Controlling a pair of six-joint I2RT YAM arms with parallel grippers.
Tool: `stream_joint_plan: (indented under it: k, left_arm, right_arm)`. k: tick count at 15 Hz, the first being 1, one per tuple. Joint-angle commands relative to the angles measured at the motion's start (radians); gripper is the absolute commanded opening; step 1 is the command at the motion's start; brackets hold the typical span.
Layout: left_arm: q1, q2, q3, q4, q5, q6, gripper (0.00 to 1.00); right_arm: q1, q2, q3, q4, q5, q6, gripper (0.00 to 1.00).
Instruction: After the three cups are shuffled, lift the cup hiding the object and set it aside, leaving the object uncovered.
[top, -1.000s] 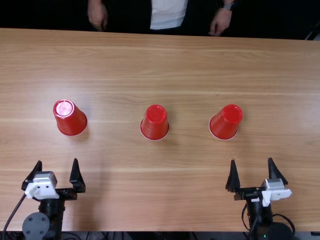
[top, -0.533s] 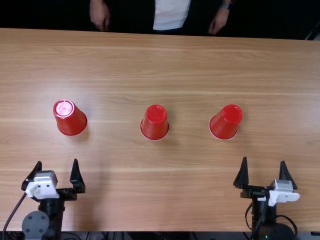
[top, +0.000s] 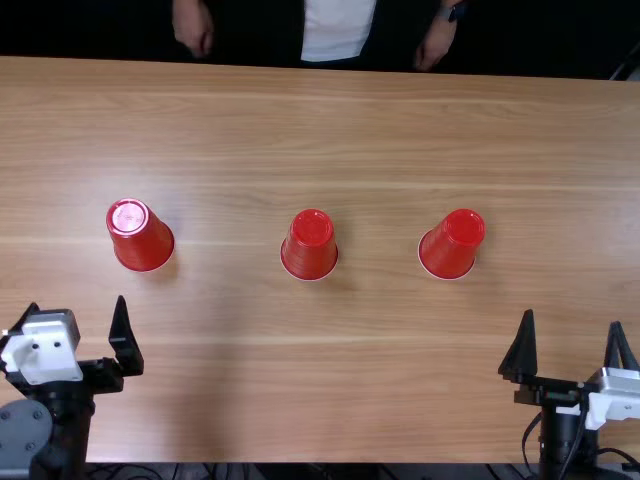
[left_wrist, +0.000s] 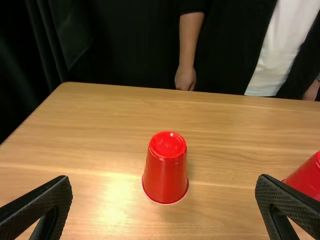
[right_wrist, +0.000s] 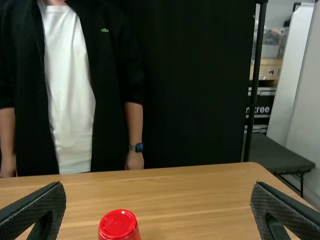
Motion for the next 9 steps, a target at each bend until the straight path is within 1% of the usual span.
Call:
stream_joint_plan:
  k: [1, 3, 5, 7, 9]
  left_arm:
    - [0.006, 0.074, 0.117, -0.036, -0.006, 0.052, 1.00]
    - [0.006, 0.183, 0.273, -0.170, -0.007, 0.052, 1.00]
    - [0.006, 0.293, 0.393, -0.334, -0.007, 0.054, 1.00]
    - [0.008, 0.397, 0.503, -0.474, -0.009, 0.054, 1.00]
    - [0.006, 0.491, 0.592, -0.596, -0.009, 0.055, 1.00]
  right_arm:
    - [-0.008, 0.085, 0.119, -0.071, 0.019, -0.002, 1.00]
    - [-0.008, 0.238, 0.274, -0.278, 0.019, -0.052, 1.00]
    - [-0.008, 0.341, 0.406, -0.395, 0.019, -0.054, 1.00]
    - [-0.005, 0.470, 0.538, -0.580, 0.017, -0.048, 1.00]
    - [0.002, 0.610, 0.646, -0.784, 0.009, -0.046, 1.00]
